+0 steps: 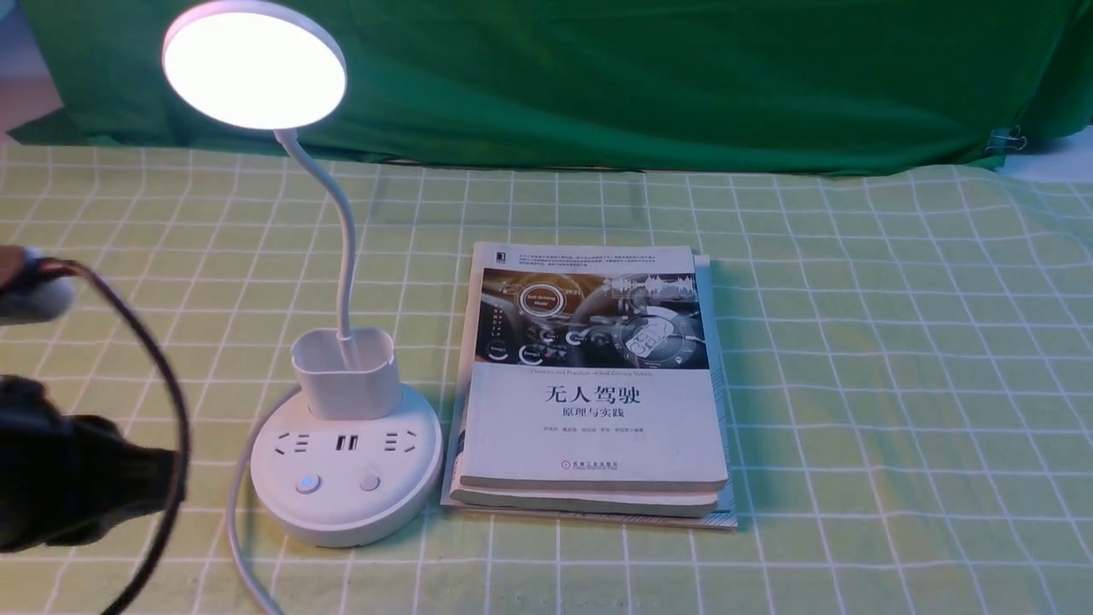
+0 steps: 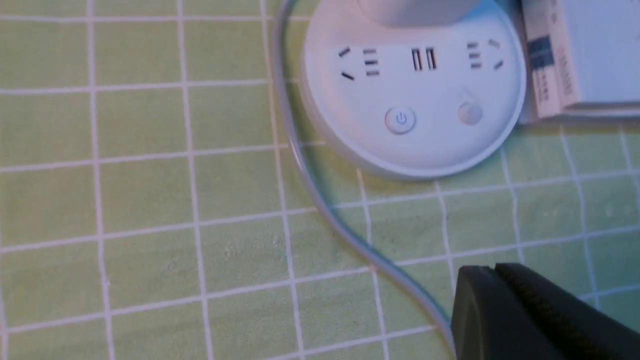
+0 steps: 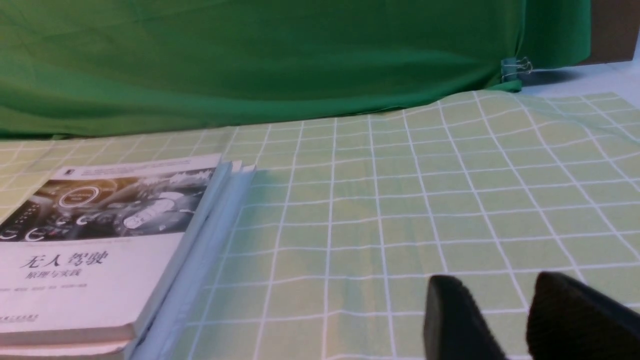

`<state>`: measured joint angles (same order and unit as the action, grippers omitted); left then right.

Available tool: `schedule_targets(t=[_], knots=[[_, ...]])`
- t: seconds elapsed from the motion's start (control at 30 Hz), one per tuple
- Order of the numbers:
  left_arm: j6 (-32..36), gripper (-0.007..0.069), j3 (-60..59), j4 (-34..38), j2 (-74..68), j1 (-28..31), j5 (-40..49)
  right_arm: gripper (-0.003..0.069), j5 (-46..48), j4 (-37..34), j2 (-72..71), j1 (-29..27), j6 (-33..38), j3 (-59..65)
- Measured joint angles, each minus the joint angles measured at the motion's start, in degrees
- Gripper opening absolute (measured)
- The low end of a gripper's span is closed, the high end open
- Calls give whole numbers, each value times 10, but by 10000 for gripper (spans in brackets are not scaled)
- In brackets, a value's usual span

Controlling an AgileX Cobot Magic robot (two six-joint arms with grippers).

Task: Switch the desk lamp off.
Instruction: Use the left arm to press the button switch on the lamp holder

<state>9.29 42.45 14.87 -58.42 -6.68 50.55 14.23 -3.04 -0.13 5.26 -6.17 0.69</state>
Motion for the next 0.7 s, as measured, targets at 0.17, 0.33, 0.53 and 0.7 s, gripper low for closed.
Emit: schedule_targets(t=[0.17,0.33,0.53,0.7], knots=[[-37,1,62,-53,-146,-115,17,238,0,0,0,0,0,0],[-48,1,129,-65,-264,-178,19,238,1,0,0,0,0,0],[-68,1,182,-101,-342,-180,14,238,1,0,0,0,0,0],[-78,1,216,-134,-381,-180,11,238,1,0,0,0,0,0]])
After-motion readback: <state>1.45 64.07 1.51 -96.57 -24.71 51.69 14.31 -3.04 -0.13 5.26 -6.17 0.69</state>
